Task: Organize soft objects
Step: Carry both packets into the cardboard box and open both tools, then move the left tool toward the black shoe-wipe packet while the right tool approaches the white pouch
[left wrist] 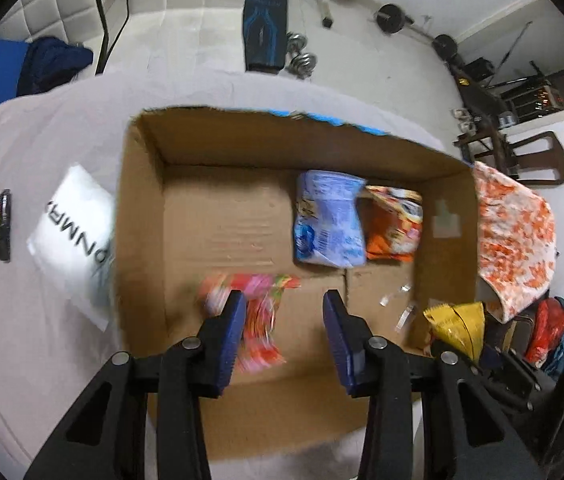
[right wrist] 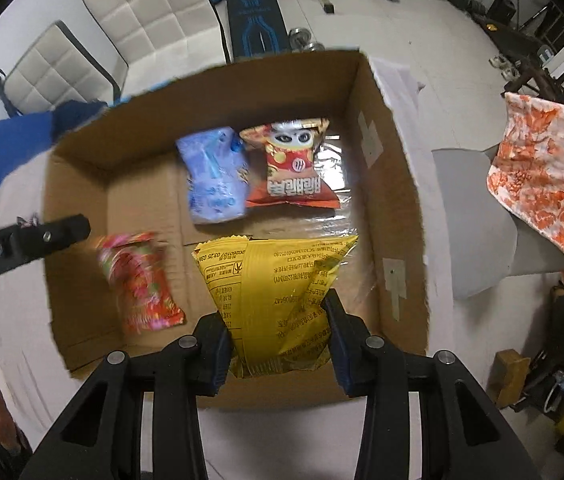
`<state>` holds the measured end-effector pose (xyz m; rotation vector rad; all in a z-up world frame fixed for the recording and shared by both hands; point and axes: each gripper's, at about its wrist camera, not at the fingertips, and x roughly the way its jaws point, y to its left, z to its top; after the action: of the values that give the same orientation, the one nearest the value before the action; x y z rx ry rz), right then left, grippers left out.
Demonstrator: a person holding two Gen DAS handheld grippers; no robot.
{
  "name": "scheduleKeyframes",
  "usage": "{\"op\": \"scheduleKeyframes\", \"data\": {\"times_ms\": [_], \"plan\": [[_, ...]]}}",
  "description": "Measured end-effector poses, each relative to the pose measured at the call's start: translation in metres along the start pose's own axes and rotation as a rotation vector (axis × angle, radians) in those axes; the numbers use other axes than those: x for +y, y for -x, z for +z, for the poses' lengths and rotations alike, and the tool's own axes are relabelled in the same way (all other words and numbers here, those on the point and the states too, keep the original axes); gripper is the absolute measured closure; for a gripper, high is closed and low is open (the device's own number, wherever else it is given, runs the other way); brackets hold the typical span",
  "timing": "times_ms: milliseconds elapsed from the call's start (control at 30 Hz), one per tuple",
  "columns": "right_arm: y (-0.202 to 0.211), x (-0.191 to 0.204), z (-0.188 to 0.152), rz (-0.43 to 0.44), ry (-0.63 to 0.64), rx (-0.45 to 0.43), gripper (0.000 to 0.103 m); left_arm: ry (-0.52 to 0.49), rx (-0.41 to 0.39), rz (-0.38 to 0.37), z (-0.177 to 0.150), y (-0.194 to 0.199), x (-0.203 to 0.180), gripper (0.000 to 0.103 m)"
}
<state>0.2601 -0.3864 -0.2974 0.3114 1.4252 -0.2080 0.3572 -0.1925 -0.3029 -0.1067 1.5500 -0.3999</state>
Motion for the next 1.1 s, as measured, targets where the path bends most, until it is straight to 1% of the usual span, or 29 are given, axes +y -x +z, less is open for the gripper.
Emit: {"op": "scheduleKeyframes", "data": {"times_ms": [133,267,333,433,467,500,533,567,600,667,733,767,833,867,933,1000,1100], "plan": [[-0.031,-0.006,0.012,-0.015,0.010,0.053,0.059,-0.013,0.031,0.046,0.007,-0.022,-0.001,0.067],[-0.056,-0.006,0.021,-0.031,0.038,0.095,0.059,-0.044,0.055,0.061,0.005,-0.034,-0.006,0.067],[-0.070,-0.004,0.024,-0.027,0.057,0.136,0.058,-0.055,0.064,0.072,0.004,-0.036,-0.008,0.064],[-0.085,-0.005,0.023,-0.017,0.062,0.178,0.053,-0.071,0.058,0.111,-0.005,-0.034,-0.009,0.064],[-0.088,-0.005,0.023,-0.018,0.065,0.185,0.045,-0.077,0.061,0.114,-0.007,-0.033,-0.010,0.064],[-0.091,-0.005,0.021,-0.020,0.068,0.192,0.037,-0.080,0.060,0.116,-0.007,-0.033,-0.011,0.061],[-0.092,-0.003,0.019,-0.018,0.072,0.198,0.033,-0.081,0.054,0.121,-0.009,-0.031,-0.011,0.057],[-0.092,-0.003,0.017,-0.013,0.073,0.196,0.026,-0.079,0.046,0.123,-0.013,-0.028,-0.010,0.055],[-0.090,-0.003,0.015,-0.009,0.073,0.190,0.022,-0.077,0.042,0.121,-0.014,-0.026,-0.010,0.052],[-0.086,-0.002,0.012,0.000,0.084,0.183,0.020,-0.070,0.024,0.125,-0.020,-0.020,-0.010,0.043],[-0.082,-0.002,0.009,0.007,0.088,0.177,0.009,-0.056,-0.006,0.124,-0.025,-0.009,-0.009,0.032],[-0.078,-0.001,0.007,0.009,0.090,0.170,0.000,-0.047,-0.026,0.122,-0.029,-0.003,-0.008,0.030],[-0.069,0.000,0.004,0.004,0.094,0.143,0.000,-0.040,-0.053,0.126,-0.035,0.007,-0.011,0.008],[-0.064,0.000,0.004,0.001,0.095,0.131,0.000,-0.041,-0.072,0.136,-0.039,0.013,-0.013,0.004],[-0.052,0.000,0.000,-0.020,0.097,0.091,0.000,-0.049,-0.109,0.166,-0.044,0.025,-0.016,0.002],[-0.038,0.000,-0.004,-0.055,0.106,0.043,0.000,-0.058,-0.135,0.171,-0.051,0.036,-0.020,0.002],[-0.019,0.004,-0.013,-0.065,0.117,-0.011,0.000,-0.063,-0.169,0.186,-0.066,0.051,-0.025,0.002]]}}
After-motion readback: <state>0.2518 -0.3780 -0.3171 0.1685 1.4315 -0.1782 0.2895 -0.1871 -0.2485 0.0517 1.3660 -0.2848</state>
